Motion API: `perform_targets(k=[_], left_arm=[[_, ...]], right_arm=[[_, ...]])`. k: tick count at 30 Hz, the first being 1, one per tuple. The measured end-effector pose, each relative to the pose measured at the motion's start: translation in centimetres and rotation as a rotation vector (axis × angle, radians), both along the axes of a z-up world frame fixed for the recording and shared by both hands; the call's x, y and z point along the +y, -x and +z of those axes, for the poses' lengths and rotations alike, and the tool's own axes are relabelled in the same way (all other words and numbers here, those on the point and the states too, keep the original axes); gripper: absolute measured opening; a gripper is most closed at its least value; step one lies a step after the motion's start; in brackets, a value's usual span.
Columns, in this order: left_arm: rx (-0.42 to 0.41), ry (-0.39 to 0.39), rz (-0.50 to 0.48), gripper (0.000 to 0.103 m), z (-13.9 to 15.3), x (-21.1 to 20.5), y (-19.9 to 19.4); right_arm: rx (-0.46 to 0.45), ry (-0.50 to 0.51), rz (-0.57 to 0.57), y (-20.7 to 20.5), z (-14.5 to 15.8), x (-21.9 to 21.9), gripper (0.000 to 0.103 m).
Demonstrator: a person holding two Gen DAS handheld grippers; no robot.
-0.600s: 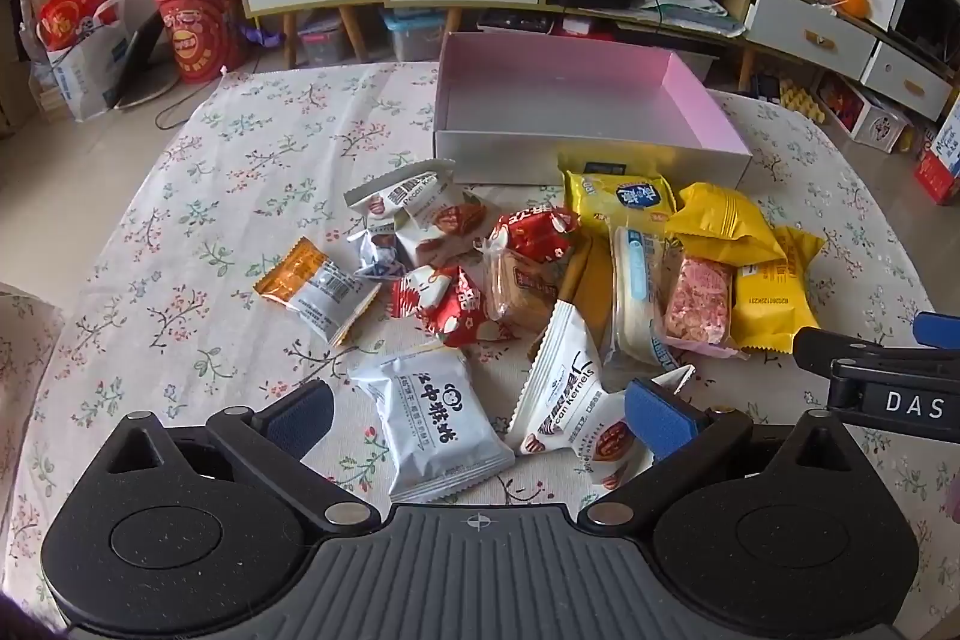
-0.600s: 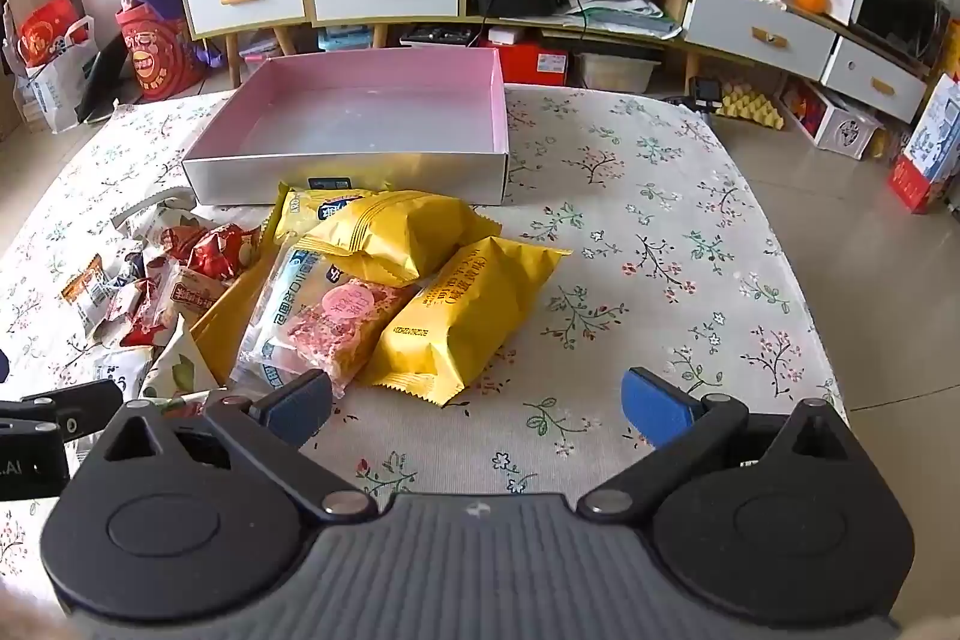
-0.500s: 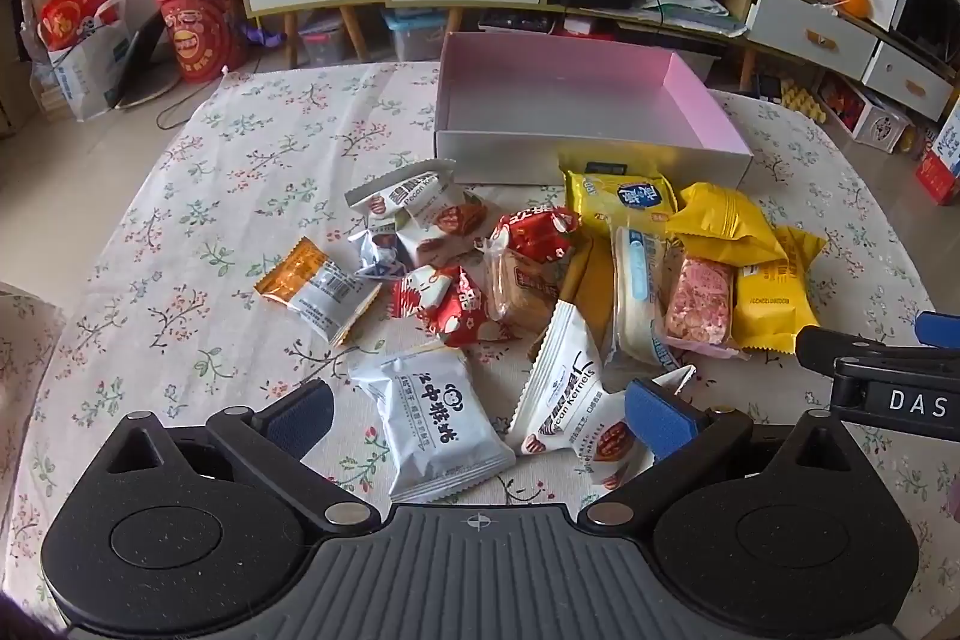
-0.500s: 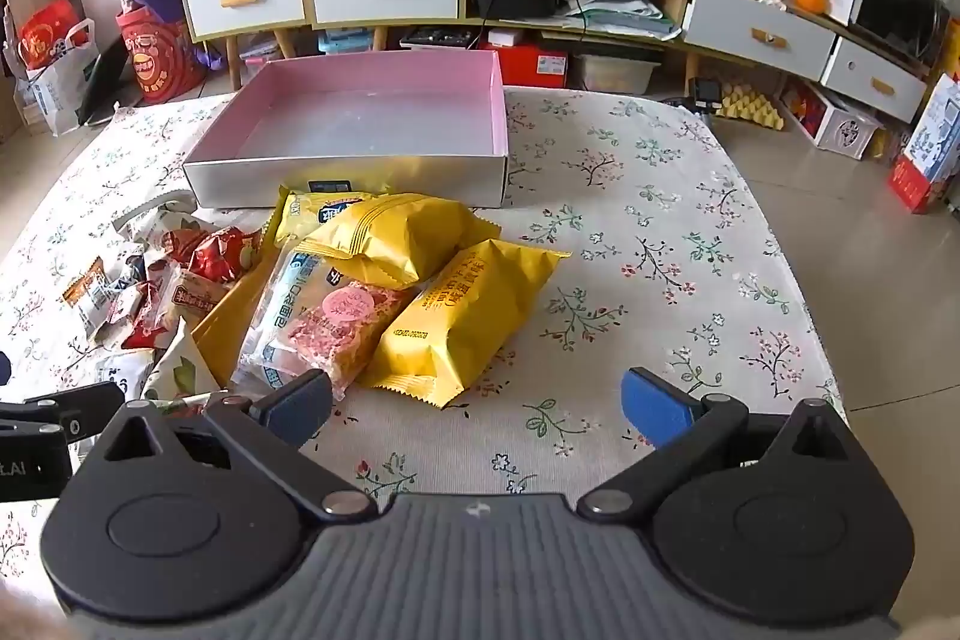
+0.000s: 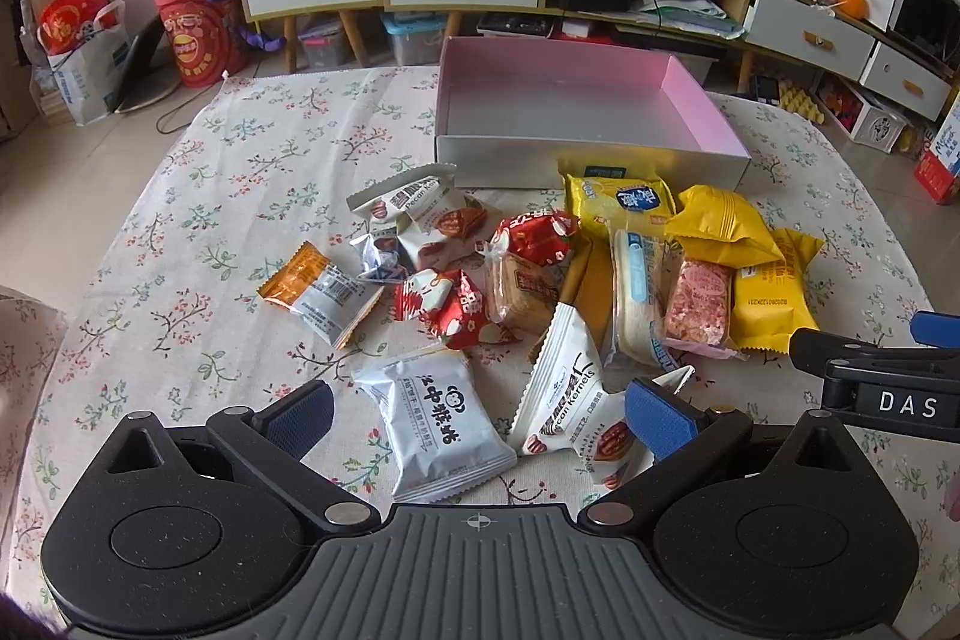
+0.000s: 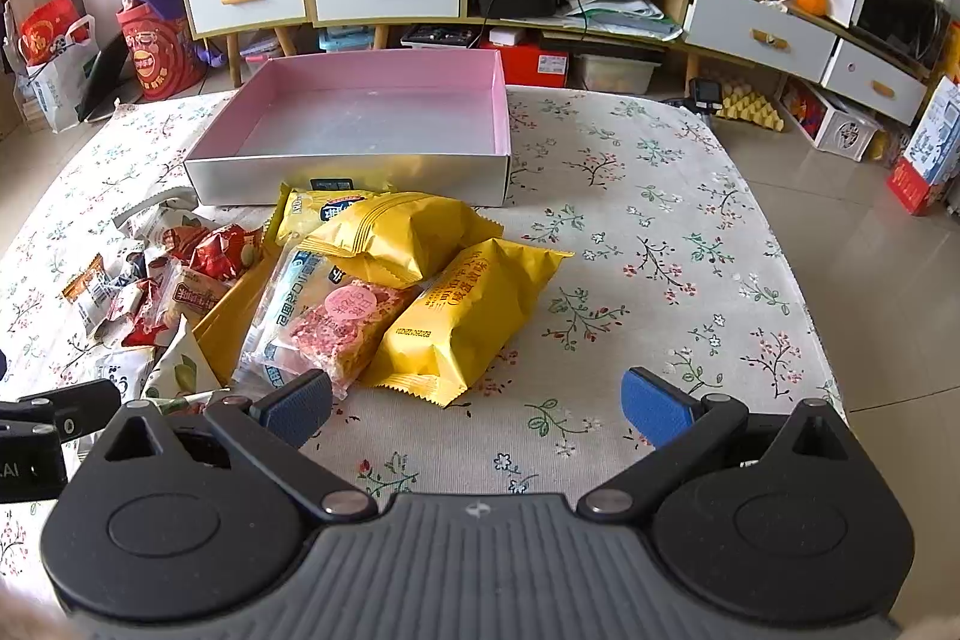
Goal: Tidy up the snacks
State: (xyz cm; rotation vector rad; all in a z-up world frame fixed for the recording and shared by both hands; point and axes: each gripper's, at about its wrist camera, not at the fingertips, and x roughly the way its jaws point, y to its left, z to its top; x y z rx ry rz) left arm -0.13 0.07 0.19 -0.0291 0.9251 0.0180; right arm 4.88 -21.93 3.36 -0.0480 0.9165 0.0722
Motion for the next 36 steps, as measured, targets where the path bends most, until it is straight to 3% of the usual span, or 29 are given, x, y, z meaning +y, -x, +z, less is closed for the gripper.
perform_targets(k=[36], left_arm=[[-0.025, 0.006, -0.004, 0.103, 0.27, -0.19, 0.17]], right_arm=[[-0.006, 0.01, 0.008, 0.15, 0.14, 0.19, 0.103]])
